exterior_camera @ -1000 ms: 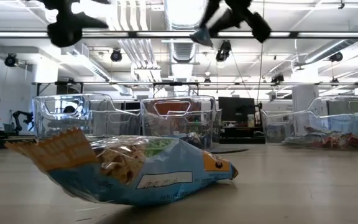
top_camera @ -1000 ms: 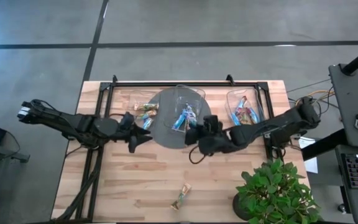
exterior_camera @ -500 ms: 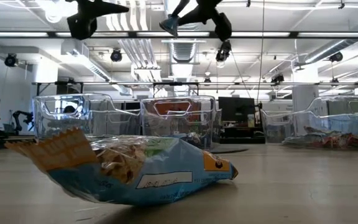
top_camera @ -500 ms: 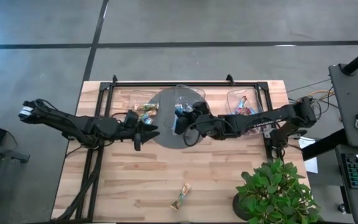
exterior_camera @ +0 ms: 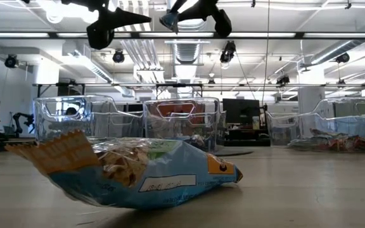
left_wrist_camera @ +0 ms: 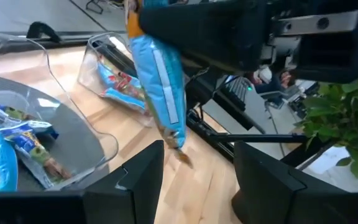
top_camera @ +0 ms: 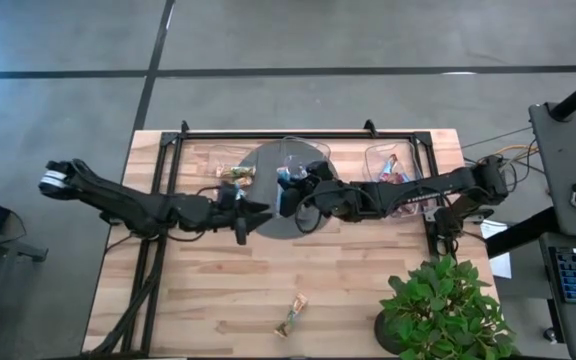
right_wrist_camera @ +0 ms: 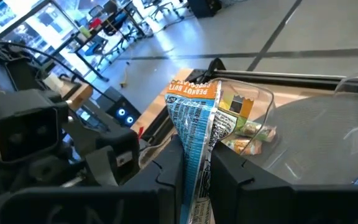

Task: Pick and place Granola Bars by type
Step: Put the yellow granola bar into the left transparent bin

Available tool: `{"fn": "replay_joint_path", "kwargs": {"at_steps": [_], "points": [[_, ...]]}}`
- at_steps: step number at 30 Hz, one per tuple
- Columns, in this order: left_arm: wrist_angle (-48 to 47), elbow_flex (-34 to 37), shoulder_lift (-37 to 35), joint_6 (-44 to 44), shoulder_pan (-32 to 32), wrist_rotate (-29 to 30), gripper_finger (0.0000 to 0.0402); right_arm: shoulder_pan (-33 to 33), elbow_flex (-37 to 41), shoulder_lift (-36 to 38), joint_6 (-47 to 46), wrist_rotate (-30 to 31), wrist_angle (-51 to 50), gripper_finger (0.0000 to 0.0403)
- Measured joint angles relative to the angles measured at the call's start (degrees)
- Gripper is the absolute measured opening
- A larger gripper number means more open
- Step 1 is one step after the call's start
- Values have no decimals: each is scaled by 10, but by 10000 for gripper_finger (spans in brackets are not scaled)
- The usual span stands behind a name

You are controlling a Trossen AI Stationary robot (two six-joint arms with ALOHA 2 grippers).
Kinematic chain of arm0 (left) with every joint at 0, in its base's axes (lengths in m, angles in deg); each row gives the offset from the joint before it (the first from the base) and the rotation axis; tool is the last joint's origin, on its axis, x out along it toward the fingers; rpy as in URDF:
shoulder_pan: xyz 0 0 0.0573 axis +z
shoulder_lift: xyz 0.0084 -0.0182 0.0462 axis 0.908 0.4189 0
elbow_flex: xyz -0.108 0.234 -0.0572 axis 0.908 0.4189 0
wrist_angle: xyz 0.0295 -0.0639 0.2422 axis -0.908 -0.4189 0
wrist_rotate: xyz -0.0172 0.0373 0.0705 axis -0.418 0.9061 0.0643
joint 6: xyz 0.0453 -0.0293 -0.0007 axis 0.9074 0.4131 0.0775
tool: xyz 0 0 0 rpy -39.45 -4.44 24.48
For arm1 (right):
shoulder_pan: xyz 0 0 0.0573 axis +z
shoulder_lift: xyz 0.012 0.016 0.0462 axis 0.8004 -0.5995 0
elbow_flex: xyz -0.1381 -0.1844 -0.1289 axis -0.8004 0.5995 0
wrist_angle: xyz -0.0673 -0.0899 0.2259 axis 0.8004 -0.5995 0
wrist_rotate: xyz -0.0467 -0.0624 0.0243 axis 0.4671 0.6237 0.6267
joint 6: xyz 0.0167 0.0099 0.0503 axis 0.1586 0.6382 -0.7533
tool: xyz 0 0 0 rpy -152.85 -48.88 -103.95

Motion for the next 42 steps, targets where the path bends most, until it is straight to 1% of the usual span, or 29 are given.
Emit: {"fn": "replay_joint_path", "kwargs": {"at_steps": [5,8,13,18,21,25,28,33,37,42], "points": [[39,0,27,-2,2,-5,177,1,0,-6,-3,-7,1,43],[61,0,43,-2,4,-9,177,0,0,-12,-5,-26,8,43],[68,-22,81,-4,10,-22,177,0,0,-20,-3,-33,33,43],[67,-46,107,10,11,-17,177,0,0,-20,1,-43,36,43],[31,-58,105,13,11,-6,177,0,-1,-19,-1,-43,33,43],[-104,-74,89,4,11,30,177,1,-1,-19,-2,-44,25,43],[-158,-80,86,-12,11,66,177,1,-1,-19,-2,-43,25,43],[-159,-88,84,8,11,79,177,0,-1,-18,-1,-43,24,43],[-159,-97,86,8,12,88,177,0,-1,-19,-1,-43,24,43],[-155,-107,86,13,12,55,177,0,-1,-19,0,-44,20,43]]}}
